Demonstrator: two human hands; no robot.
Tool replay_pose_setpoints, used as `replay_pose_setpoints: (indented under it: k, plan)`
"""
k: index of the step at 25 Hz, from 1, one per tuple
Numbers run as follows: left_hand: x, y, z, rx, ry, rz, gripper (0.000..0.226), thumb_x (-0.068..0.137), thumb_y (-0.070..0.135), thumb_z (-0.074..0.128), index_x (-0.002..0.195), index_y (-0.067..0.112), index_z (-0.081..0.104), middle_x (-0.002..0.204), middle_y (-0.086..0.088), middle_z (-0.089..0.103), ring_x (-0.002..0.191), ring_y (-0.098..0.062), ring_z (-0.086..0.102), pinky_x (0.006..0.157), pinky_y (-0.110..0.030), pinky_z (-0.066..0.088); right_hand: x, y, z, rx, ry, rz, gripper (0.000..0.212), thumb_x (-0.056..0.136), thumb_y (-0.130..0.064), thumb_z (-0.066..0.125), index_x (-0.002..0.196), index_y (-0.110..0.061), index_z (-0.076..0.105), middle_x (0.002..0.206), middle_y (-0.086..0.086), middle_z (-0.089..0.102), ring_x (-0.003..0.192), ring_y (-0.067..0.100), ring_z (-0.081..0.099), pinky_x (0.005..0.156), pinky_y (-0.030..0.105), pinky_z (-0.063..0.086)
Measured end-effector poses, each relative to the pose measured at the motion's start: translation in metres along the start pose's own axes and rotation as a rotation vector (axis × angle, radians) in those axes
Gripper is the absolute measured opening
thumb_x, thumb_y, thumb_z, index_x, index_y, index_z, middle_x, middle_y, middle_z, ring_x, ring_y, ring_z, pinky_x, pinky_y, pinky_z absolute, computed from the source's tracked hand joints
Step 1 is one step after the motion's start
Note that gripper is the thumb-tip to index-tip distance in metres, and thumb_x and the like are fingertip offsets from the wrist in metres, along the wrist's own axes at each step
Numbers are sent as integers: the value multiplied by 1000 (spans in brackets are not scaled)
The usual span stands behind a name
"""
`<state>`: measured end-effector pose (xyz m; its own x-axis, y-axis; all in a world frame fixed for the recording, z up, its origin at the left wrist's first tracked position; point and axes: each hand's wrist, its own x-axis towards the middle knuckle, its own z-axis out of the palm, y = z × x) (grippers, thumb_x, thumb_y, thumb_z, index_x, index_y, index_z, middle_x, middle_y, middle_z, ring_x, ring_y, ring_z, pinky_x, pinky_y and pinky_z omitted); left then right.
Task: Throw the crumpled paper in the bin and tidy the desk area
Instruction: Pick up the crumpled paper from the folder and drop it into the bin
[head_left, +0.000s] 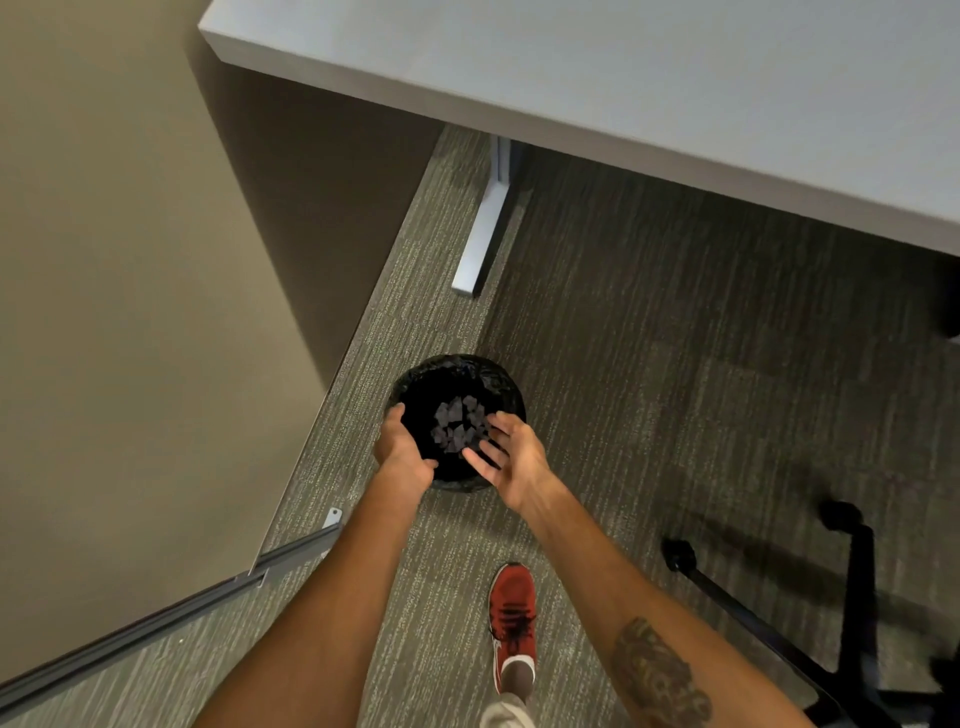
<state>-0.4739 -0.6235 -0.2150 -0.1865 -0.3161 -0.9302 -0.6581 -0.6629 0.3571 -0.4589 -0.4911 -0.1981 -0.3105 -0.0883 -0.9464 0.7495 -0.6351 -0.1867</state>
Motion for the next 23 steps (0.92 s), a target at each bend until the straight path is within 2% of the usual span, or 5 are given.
replay_pose_setpoints:
  k: [5,9,14,18,23]
  plan:
    - [-26,-19,2,108,4,108,43,99,36,51,130,7,57,124,-16,61,117,-35,58,101,-49,48,-19,-1,-10,-115,-6,-72,30,99,-20,57,125,-8,63,130,14,62,116,24,61,86,37,58]
    - [-42,-39,-1,842,87,602,47,105,35,34,142,10,50,152,-16,43,137,-36,42,113,-51,34,-41,-2,-23,-799,69,-509,28,100,-30,49,116,-23,70,122,4,69,109,18,63,95,36,52]
    - [-74,-61,-2,1570,117,1137,56,107,40,20,158,16,16,166,-7,5,153,-31,-7,120,-49,-8,-70,-11,-53,-1353,-10,-999,47,105,-25,38,151,-15,38,159,5,32,149,18,25,121,34,22]
    - [-103,-75,1,1757,185,1368,61,105,41,9,158,12,7,166,-8,-1,152,-31,-7,122,-54,-3,-96,-25,-84,-1588,84,-1233,53,108,-28,27,158,-15,14,166,4,3,152,17,-5,124,36,-1]
    - [-153,-101,32,1846,110,1545,61,103,41,11,158,13,9,166,-6,0,153,-29,-6,122,-53,-3,-132,-57,-135,-1668,334,-1332,58,106,-32,30,158,-22,9,166,3,2,153,23,-7,123,48,-1]
